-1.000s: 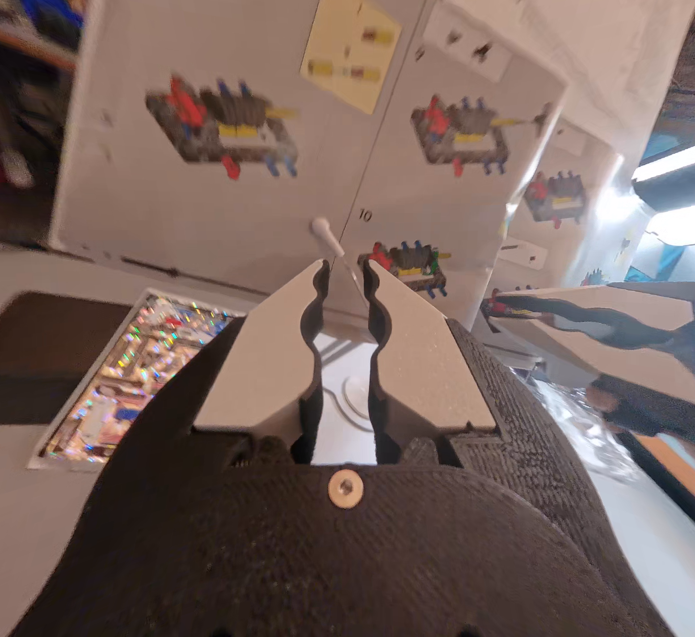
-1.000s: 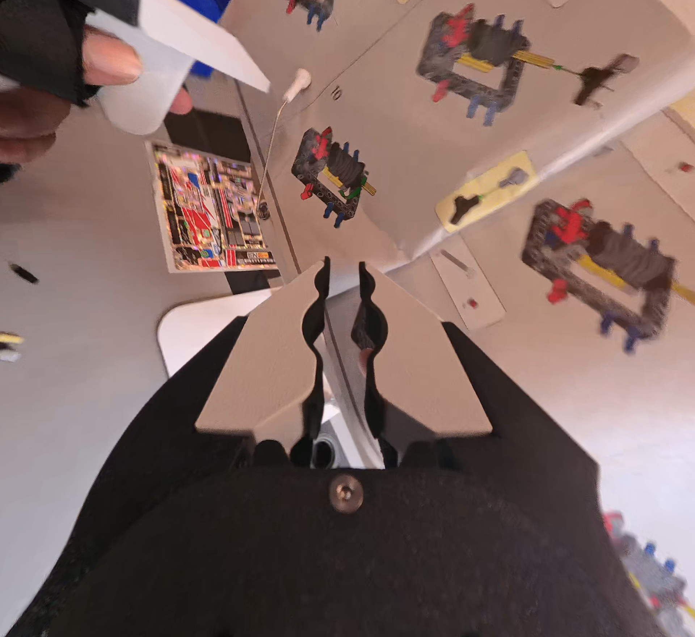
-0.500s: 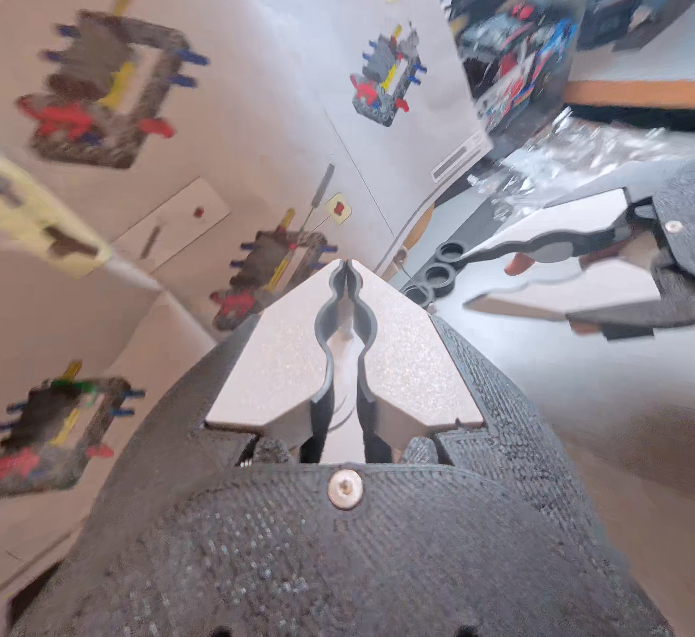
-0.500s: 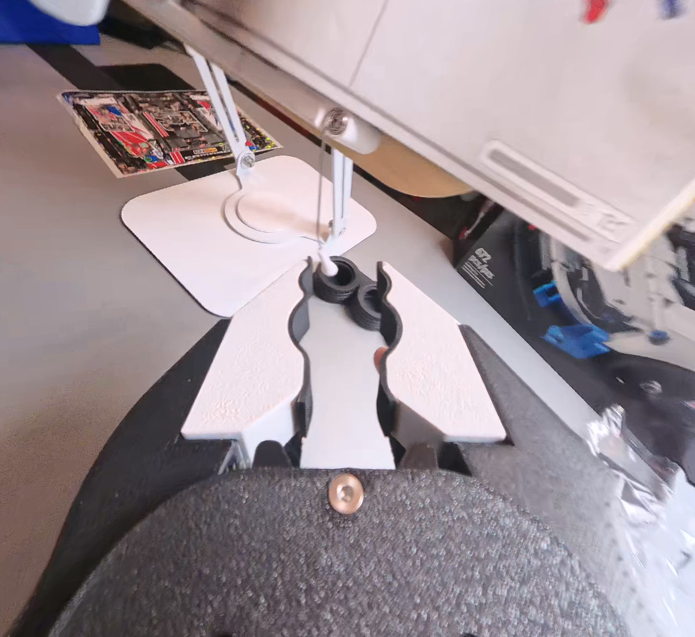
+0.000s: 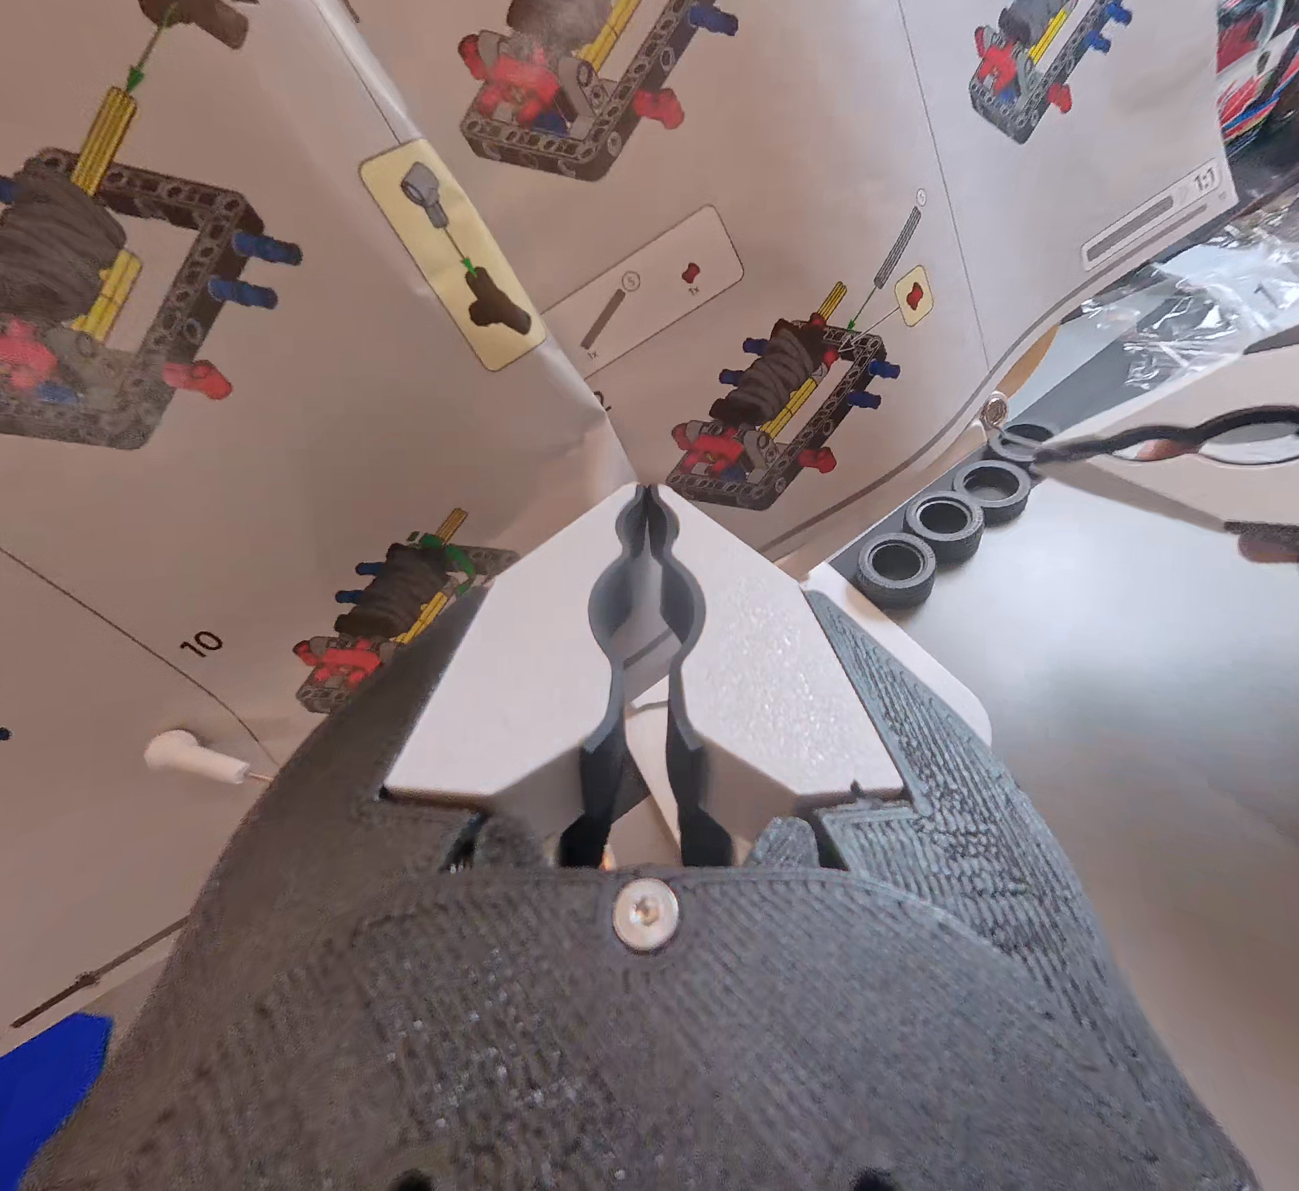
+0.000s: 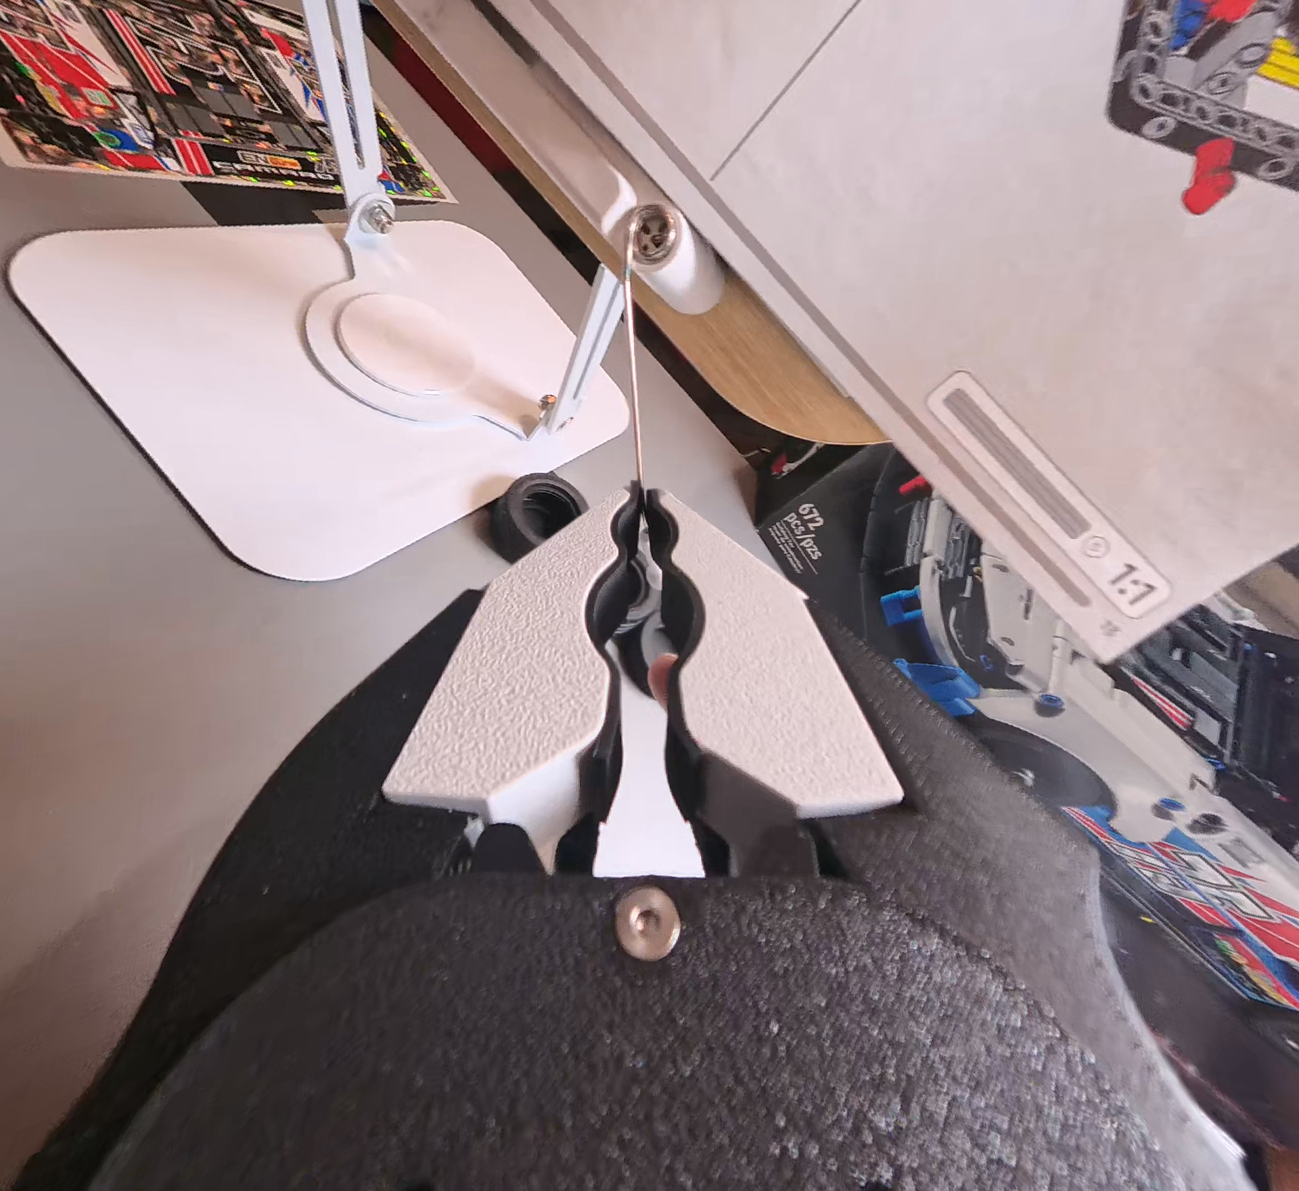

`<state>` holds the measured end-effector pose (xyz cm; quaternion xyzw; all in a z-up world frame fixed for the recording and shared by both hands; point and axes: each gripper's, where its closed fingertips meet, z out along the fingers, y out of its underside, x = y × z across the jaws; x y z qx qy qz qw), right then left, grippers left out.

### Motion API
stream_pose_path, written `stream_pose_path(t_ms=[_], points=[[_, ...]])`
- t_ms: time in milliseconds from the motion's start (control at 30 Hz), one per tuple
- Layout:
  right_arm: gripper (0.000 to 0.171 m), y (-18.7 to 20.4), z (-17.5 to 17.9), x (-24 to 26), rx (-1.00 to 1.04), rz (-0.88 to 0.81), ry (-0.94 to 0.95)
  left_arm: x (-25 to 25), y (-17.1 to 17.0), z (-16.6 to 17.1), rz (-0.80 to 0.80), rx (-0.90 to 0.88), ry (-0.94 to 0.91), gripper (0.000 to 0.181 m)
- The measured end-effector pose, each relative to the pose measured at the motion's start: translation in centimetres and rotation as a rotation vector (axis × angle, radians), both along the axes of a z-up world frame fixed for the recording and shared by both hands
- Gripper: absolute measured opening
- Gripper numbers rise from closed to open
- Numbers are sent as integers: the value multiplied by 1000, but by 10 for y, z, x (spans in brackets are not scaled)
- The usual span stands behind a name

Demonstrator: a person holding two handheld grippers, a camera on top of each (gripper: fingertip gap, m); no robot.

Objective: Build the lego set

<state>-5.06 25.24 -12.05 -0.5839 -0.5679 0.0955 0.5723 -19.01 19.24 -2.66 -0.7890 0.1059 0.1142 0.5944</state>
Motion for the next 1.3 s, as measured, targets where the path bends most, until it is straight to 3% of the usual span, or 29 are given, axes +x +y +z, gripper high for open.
stream_pose_path(t_ms=[400,567,667,800,933,1067,1300], points=[[2,11,21,13,109,-40,-104,-31,-16,-12,96,-15,-41,0],[3,13,32,17,122,-72,-104,-36,-14,-15,96,-29,-168,0],[3,11,38,20,176,-77,-147,-34,-18,-13,150,-31,-128,0],[2,10,42,21,216,-87,-170,33,-18,22,-26,119,12,0],[2,13,47,20,271,-108,-183,99,13,4,-186,3,75,0],[2,12,60,20,403,-119,-276,94,43,-18,-122,-90,109,0],[4,17,86,7,679,-119,-454,93,48,-20,-140,-77,64,0]])
